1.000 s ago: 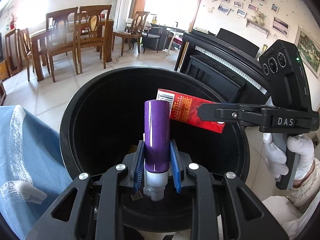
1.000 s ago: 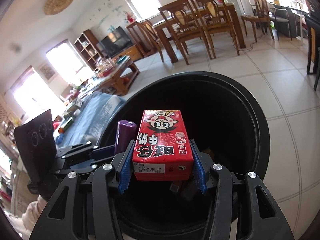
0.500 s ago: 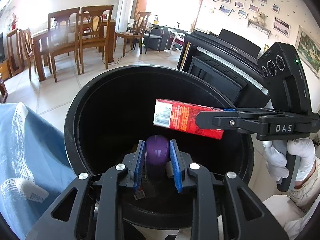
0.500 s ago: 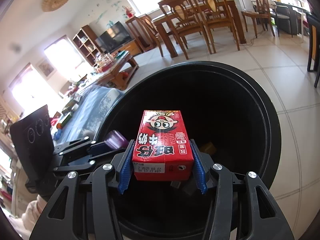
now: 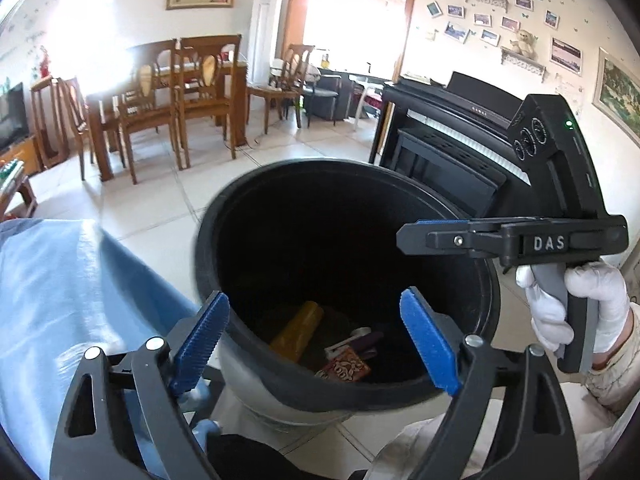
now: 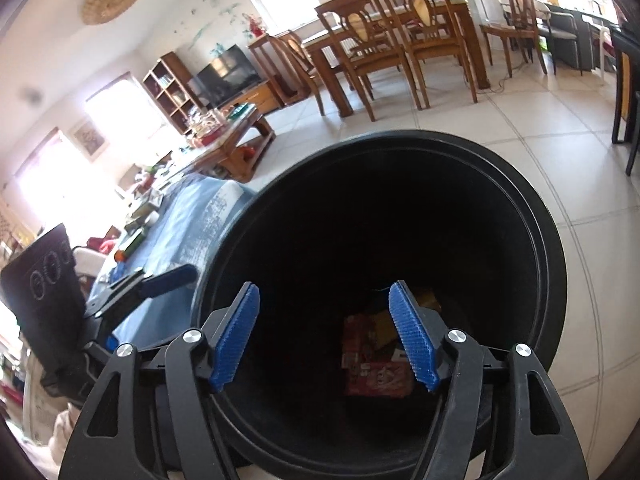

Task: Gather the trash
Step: 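Open the left tool over the bin while the right tool releases the milk box, then move both open tools back over the table items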

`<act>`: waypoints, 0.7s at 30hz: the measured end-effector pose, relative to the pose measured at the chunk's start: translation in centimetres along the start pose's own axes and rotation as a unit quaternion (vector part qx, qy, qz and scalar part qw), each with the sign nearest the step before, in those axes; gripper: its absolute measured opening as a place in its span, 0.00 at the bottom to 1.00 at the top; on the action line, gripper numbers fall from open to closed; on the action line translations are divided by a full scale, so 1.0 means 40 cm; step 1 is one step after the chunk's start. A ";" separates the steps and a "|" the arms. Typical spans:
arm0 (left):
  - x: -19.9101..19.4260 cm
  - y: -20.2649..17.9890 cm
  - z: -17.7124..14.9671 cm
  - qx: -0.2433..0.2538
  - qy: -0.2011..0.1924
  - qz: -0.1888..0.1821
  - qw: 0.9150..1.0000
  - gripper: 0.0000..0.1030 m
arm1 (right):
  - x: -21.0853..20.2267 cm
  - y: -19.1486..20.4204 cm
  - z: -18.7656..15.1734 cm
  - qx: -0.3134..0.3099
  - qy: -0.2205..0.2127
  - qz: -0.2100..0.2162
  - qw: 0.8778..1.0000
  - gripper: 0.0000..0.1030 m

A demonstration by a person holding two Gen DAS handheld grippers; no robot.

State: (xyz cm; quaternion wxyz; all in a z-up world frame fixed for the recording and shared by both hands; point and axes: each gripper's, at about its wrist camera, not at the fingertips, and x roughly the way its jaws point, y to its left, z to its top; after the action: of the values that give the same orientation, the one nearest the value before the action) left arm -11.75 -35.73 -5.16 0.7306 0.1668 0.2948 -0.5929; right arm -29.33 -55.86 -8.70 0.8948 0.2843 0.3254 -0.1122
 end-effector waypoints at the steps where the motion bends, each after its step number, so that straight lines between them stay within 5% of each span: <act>1: -0.010 0.008 -0.002 -0.003 -0.001 0.004 1.000 0.90 | 0.000 0.010 0.004 -0.003 -0.001 0.001 1.000 0.67; 10: -0.154 0.146 -0.043 -0.060 -0.022 0.074 0.995 0.95 | 0.048 0.197 0.044 -0.062 0.000 0.039 0.997 0.81; 21: -0.351 0.355 -0.151 -0.163 -0.045 0.170 0.971 0.95 | 0.204 0.494 0.062 -0.135 0.057 0.090 0.985 0.95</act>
State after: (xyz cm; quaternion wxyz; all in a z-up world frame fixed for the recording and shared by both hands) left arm -1.19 -17.94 -2.51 0.8507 0.0667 0.3214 -0.4106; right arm -14.20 -41.36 -3.80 0.9114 0.1947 0.3614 0.0301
